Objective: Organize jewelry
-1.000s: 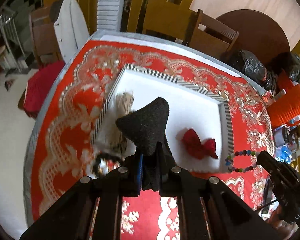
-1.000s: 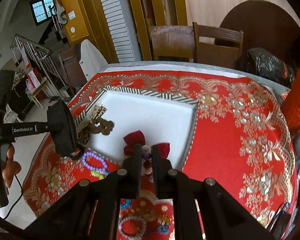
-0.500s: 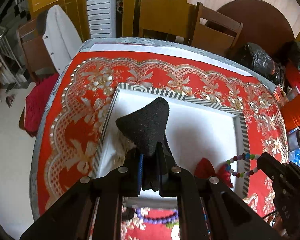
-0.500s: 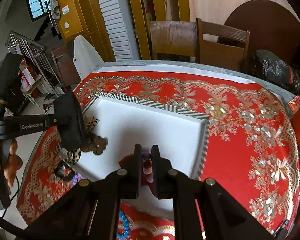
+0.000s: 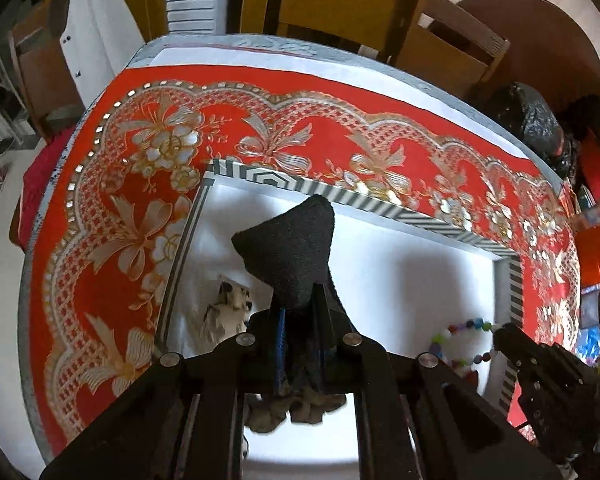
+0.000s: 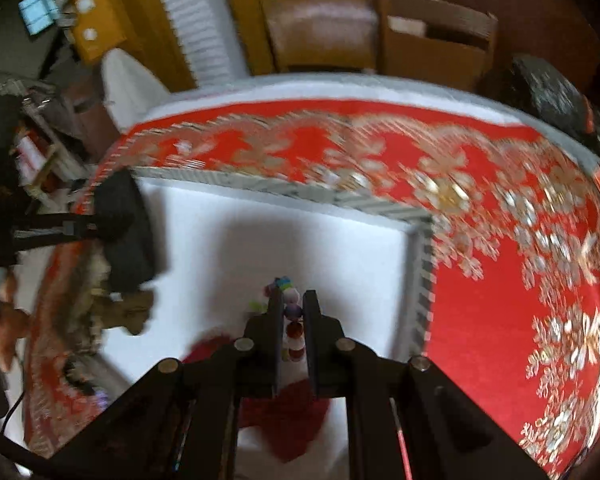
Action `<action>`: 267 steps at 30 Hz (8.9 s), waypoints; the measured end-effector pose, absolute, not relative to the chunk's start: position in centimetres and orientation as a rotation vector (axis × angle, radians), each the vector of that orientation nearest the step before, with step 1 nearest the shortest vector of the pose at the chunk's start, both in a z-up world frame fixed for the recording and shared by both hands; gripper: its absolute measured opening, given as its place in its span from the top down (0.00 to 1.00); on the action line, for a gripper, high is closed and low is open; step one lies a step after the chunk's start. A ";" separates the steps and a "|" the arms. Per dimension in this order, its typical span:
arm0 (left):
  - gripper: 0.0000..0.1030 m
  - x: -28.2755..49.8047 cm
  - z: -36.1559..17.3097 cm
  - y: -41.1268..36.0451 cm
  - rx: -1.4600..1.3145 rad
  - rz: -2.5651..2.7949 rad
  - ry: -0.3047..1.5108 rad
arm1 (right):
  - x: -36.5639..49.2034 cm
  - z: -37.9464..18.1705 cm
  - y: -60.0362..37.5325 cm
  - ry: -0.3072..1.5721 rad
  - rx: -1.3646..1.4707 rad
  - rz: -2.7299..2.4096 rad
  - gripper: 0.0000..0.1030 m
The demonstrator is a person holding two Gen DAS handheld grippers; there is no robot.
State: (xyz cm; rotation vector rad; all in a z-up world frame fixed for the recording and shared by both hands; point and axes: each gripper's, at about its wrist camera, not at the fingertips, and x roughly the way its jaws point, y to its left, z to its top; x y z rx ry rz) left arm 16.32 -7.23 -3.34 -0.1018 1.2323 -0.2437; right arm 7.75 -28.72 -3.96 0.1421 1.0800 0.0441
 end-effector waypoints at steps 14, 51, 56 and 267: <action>0.76 16.4 -3.9 -5.3 -0.182 -0.230 1.251 | 6.9 -4.4 -28.3 1.098 0.084 0.027 0.68; 0.76 -6.5 7.9 -5.1 -0.014 -0.186 0.954 | -12.2 9.7 -23.5 0.806 0.114 0.090 0.37; 0.76 -7.9 8.3 -5.5 0.001 -0.181 0.935 | -13.5 10.1 -23.5 0.796 0.120 0.087 0.35; 1.00 19.5 -4.8 -10.1 -0.042 -0.292 1.255 | 14.1 -5.0 -29.6 1.017 0.265 0.021 0.92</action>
